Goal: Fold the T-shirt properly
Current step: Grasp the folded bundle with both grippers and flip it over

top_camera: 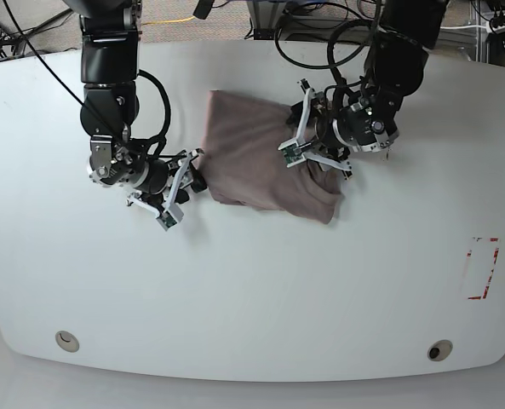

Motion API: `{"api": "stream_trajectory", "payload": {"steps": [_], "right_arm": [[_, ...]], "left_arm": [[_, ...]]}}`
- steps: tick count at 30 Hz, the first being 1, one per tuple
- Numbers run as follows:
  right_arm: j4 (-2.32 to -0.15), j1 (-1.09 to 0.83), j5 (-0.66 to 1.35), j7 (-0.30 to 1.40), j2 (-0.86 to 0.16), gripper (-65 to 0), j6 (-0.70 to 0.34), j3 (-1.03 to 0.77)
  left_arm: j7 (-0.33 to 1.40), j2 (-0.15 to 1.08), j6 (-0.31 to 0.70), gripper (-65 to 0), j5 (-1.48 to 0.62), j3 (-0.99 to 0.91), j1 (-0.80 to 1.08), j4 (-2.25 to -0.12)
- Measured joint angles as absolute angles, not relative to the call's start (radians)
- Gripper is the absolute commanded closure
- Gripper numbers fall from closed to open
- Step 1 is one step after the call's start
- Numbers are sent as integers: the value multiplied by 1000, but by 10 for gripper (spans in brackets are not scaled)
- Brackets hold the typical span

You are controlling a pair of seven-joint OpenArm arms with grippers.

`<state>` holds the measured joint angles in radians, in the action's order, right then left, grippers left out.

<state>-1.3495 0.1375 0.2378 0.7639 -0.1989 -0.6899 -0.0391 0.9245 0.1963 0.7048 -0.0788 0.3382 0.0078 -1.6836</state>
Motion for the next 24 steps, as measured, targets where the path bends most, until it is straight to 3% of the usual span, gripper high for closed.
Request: {"api": "stream_trajectory", "payload": {"steps": [10,16,24], "right_arm": [[-1641,-45,234,875,-193,-254,-697,-36],[-1770,-97,219,923,-121,-254,-689,33],[-1776,-44,221,926,-80,-254,-662,65]], "left_arm": [[934,291,701,-293,-60,335,-94,-1637],[945,304,700,-292,-53,321,-133,-1636],[953,322,700,-292,-52,117,-127,-1693]]}}
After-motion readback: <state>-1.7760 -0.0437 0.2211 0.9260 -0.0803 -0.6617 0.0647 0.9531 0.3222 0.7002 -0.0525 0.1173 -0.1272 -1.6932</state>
